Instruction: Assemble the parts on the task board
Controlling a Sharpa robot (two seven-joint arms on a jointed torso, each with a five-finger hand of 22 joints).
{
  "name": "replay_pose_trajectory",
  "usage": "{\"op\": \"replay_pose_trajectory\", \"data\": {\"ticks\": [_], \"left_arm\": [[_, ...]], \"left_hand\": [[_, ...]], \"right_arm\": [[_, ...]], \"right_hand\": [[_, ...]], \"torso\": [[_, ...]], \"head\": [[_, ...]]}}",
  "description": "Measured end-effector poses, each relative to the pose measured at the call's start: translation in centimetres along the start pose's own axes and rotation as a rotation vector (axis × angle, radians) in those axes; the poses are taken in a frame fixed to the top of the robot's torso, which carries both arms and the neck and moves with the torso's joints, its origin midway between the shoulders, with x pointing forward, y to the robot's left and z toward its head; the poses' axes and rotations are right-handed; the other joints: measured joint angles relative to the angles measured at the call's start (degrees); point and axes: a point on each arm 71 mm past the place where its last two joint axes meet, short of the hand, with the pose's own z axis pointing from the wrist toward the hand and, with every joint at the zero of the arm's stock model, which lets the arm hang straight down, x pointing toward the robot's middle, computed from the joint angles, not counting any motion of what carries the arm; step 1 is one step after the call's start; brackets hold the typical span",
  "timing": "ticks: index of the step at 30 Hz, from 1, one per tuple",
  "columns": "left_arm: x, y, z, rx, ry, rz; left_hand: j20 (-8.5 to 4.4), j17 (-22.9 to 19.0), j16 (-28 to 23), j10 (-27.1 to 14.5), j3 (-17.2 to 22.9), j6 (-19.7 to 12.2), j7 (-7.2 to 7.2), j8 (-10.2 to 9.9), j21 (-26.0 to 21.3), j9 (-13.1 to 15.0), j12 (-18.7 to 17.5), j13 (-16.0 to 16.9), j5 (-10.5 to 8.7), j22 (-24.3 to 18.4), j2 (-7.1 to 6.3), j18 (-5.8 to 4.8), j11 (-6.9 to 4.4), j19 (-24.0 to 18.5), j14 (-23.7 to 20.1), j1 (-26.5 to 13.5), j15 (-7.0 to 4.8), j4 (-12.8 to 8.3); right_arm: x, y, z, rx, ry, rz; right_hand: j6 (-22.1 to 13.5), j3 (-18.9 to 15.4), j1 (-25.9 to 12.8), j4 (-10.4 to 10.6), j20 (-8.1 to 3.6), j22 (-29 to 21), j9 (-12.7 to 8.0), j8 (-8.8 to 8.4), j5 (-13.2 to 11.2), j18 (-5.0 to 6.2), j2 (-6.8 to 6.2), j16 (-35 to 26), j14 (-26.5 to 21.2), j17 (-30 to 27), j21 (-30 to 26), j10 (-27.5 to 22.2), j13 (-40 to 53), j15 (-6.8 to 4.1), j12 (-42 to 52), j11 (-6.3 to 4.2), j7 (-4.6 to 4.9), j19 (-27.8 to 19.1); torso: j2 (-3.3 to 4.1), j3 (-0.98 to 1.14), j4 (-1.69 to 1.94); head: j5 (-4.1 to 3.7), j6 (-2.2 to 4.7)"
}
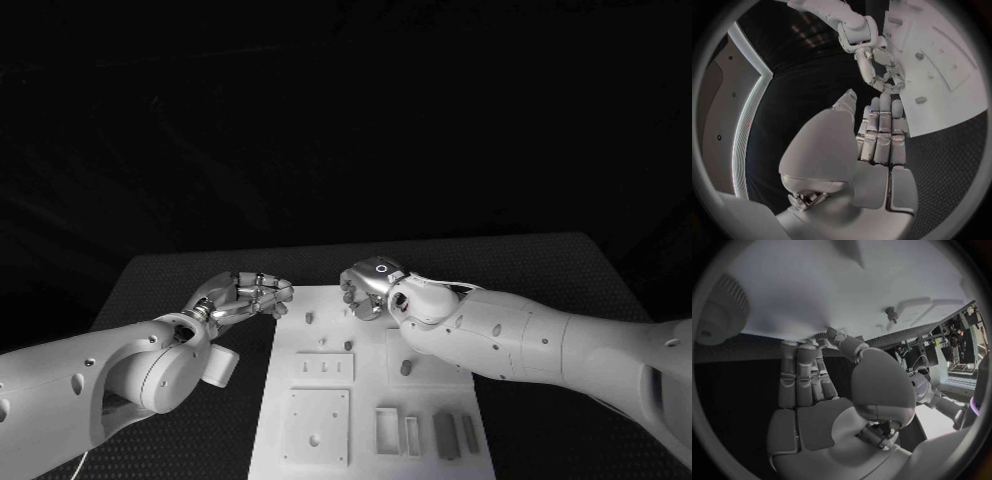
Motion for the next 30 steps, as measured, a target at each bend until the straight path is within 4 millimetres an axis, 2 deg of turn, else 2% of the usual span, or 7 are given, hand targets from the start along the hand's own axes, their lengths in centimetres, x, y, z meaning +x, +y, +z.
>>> {"op": "replay_pose_trajectory", "data": {"ticks": [8,14,18,26,27,29,30], "left_arm": [[-0.2,0.0,-0.1,-0.002,-0.006,-0.001],[-0.5,0.1,-0.2,-0.004,-0.012,-0.002],[-0.6,0.1,-0.2,-0.004,-0.015,-0.002],[-0.9,0.1,-0.1,-0.005,-0.023,0.000],[-1.0,0.1,-0.1,-0.005,-0.023,0.001],[-0.9,0.1,0.0,-0.005,-0.023,0.001],[-0.9,0.1,0.0,-0.004,-0.022,0.001]], "left_hand": [[0.00,0.0,0.0,0.0,0.0,0.0,0.00,0.0,0.0,0.0,0.0,0.0,0.00,0.0,0.00,0.00,0.00,0.0,0.0,0.0,0.00,0.0],[0.00,0.0,0.0,0.0,0.0,0.0,0.00,0.0,0.0,0.0,0.0,0.0,0.00,0.0,0.00,-0.01,0.00,0.0,0.0,0.0,0.00,0.0],[0.00,0.0,0.0,0.0,0.0,0.0,0.00,0.0,0.0,0.0,0.0,0.0,0.00,0.0,0.00,-0.01,0.00,0.0,0.0,0.0,0.00,0.0],[0.00,0.1,0.0,0.0,0.0,0.0,0.00,0.0,0.0,0.0,0.0,0.0,0.00,0.0,0.23,-0.01,0.00,0.0,0.0,0.2,0.00,0.0],[0.00,0.1,0.0,0.0,0.0,0.0,0.00,0.0,0.0,0.0,0.0,0.0,0.00,0.0,0.23,-0.01,0.00,0.0,0.0,0.2,0.00,0.0],[0.00,0.1,0.0,0.0,0.0,0.0,0.00,0.0,0.0,0.0,0.0,0.0,0.00,0.0,0.23,-0.01,0.00,0.0,0.0,0.2,0.00,0.0],[0.00,0.1,0.0,0.0,0.0,0.0,0.00,0.0,0.0,0.0,0.0,0.0,0.00,0.0,0.23,-0.01,0.00,0.0,0.0,0.2,0.00,0.0]], "right_arm": [[-0.5,-0.4,-1.2,-0.004,-0.022,0.039],[-3.6,-1.7,-2.0,0.006,-0.108,0.091],[-5.6,-3.2,-2.9,0.022,-0.142,0.109],[-6.6,-7.2,-5.2,0.094,-0.106,0.130],[-6.5,-7.6,-5.3,0.105,-0.089,0.139],[-6.3,-8.3,-5.5,0.121,-0.062,0.151],[-6.1,-8.7,-5.6,0.133,-0.044,0.157]], "right_hand": [[-0.5,-0.3,0.1,0.6,0.01,0.0,-0.1,0.00,0.0,0.01,-0.63,0.2,0.0,-0.2,0.0,-0.2,-0.4,0.02,0.0,0.02,-0.11,0.0],[-0.6,0.2,0.1,1.4,0.09,0.0,-0.1,0.00,0.0,0.01,-0.63,0.4,0.0,-0.4,0.0,-0.1,-0.4,0.02,0.5,0.00,-0.07,-0.1],[0.1,0.1,-0.2,2.1,0.10,0.0,0.1,0.53,0.0,0.01,-0.84,0.7,0.0,-0.6,0.0,2.4,0.0,-0.03,1.6,-0.86,0.26,-0.1],[0.7,-3.0,-0.7,2.2,0.10,0.0,0.2,0.85,0.0,0.02,-1.41,1.9,0.3,-0.4,0.8,9.4,4.7,-2.60,6.4,-3.67,0.61,0.1],[0.9,-4.0,-1.0,1.9,0.08,0.0,0.2,0.85,0.0,0.29,-1.44,2.3,-0.1,-0.2,0.9,12.5,7.2,-3.41,8.7,-4.02,0.48,0.1],[0.3,-5.9,-1.4,1.3,-0.13,0.0,0.2,0.67,0.0,0.63,-1.44,2.7,-0.5,0.2,0.9,13.2,15.2,-4.02,14.7,-4.51,-0.33,-0.1],[0.0,-6.8,-1.7,1.4,-0.23,0.0,0.0,0.31,0.0,1.09,-1.14,3.9,-0.7,0.9,1.4,9.1,25.0,-4.61,23.4,-4.91,-0.19,0.0]], "torso": [[0.00,0.03,-0.07],[0.00,0.09,-0.18],[-0.01,0.12,-0.27],[-0.01,0.23,-0.71],[0.01,0.25,-0.83],[0.04,0.30,-0.98],[0.07,0.32,-1.06]], "head": [[0.00,0.13],[-0.14,0.66],[-0.31,1.08],[-0.37,1.55],[-0.37,1.57],[-0.27,1.61],[-0.25,1.64]]}}
